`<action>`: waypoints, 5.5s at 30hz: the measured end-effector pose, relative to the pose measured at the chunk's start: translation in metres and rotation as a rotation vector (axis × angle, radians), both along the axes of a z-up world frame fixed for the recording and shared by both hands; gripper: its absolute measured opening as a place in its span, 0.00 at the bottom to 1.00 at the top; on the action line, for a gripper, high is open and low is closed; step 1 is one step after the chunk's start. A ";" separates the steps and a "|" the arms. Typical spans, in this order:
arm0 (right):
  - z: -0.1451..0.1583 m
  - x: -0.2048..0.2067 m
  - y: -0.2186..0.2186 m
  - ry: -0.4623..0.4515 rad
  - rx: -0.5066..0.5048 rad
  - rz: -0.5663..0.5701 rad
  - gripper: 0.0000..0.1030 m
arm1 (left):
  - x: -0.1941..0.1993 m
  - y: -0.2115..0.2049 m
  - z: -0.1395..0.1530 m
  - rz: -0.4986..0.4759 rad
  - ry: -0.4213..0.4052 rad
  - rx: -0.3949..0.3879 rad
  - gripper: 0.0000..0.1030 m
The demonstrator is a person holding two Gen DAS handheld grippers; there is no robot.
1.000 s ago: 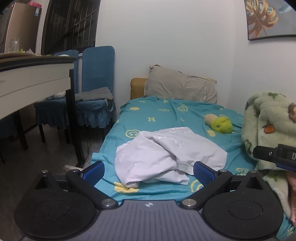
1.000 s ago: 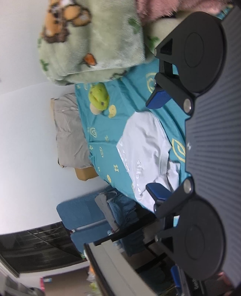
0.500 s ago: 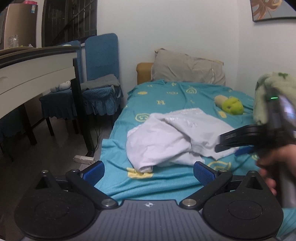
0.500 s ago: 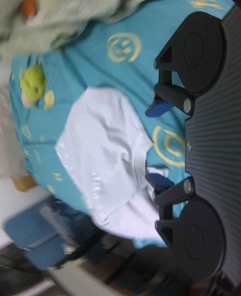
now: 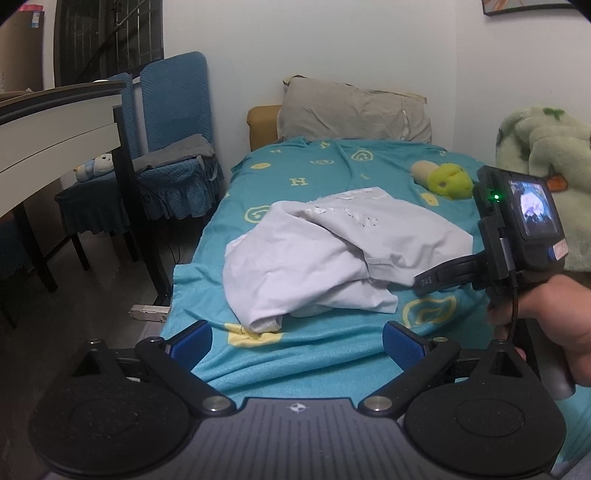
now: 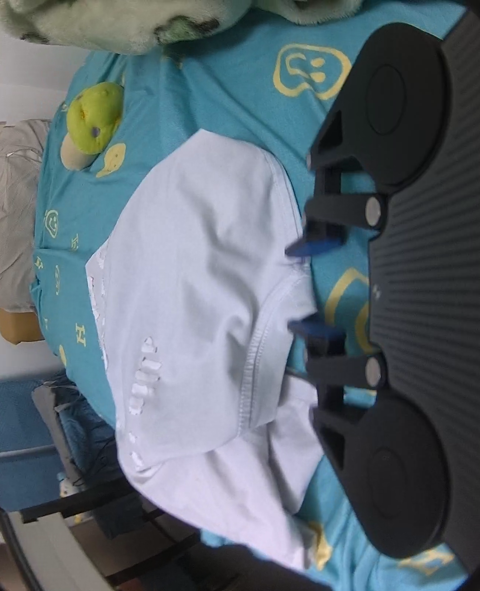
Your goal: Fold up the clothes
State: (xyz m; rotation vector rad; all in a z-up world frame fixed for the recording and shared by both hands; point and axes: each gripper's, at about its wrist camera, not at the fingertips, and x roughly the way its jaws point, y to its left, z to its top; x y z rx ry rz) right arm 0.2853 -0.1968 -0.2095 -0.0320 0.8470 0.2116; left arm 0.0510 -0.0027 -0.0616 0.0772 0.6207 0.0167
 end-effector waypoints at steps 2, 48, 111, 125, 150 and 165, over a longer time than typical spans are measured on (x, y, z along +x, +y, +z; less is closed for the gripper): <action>0.007 -0.001 -0.008 -0.005 0.043 -0.045 0.14 | -0.001 -0.001 -0.001 -0.003 -0.004 0.005 0.96; 0.116 -0.033 -0.100 -0.269 0.736 -0.062 0.13 | 0.142 -0.038 -0.092 -0.392 0.039 0.382 0.25; 0.108 -0.053 -0.077 -0.272 0.523 -0.149 0.14 | 0.064 0.037 -0.027 0.253 -0.321 0.039 0.85; 0.102 -0.078 -0.023 -0.286 0.273 0.011 0.79 | 0.041 0.050 0.026 0.281 -0.498 -0.063 0.84; 0.085 -0.069 -0.011 -0.353 0.310 -0.356 0.78 | 0.051 0.049 0.023 0.277 -0.495 -0.055 0.84; 0.084 -0.062 -0.054 -0.318 0.196 -0.569 0.81 | 0.065 0.043 0.010 0.296 -0.392 0.083 0.92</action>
